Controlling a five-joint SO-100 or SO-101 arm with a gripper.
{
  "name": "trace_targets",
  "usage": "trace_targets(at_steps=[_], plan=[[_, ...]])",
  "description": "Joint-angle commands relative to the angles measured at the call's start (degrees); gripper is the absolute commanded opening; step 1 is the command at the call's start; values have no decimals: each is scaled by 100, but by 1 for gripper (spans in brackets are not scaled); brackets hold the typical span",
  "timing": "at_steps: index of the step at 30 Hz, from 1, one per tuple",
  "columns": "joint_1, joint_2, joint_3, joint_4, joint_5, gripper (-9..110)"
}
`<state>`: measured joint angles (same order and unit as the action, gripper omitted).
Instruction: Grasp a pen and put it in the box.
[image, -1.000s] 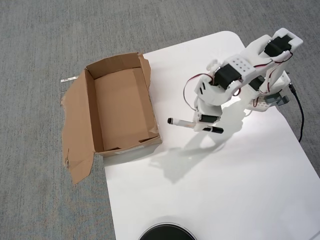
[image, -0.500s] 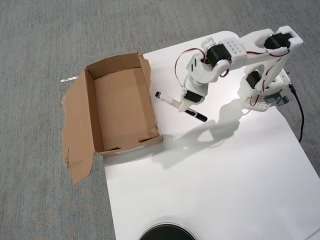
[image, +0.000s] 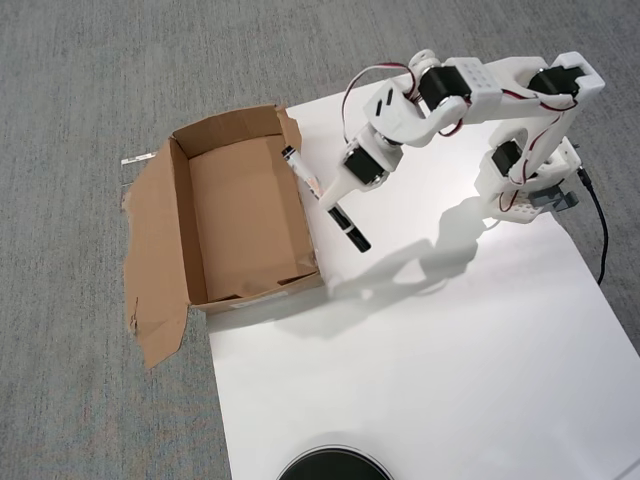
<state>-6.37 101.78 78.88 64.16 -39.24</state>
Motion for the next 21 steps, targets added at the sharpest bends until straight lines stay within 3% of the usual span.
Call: trace_targets(at_steps=[1, 21], plan=[[57, -44, -409, -237, 224, 0], [831, -70, -646, -1573, 2562, 0]])
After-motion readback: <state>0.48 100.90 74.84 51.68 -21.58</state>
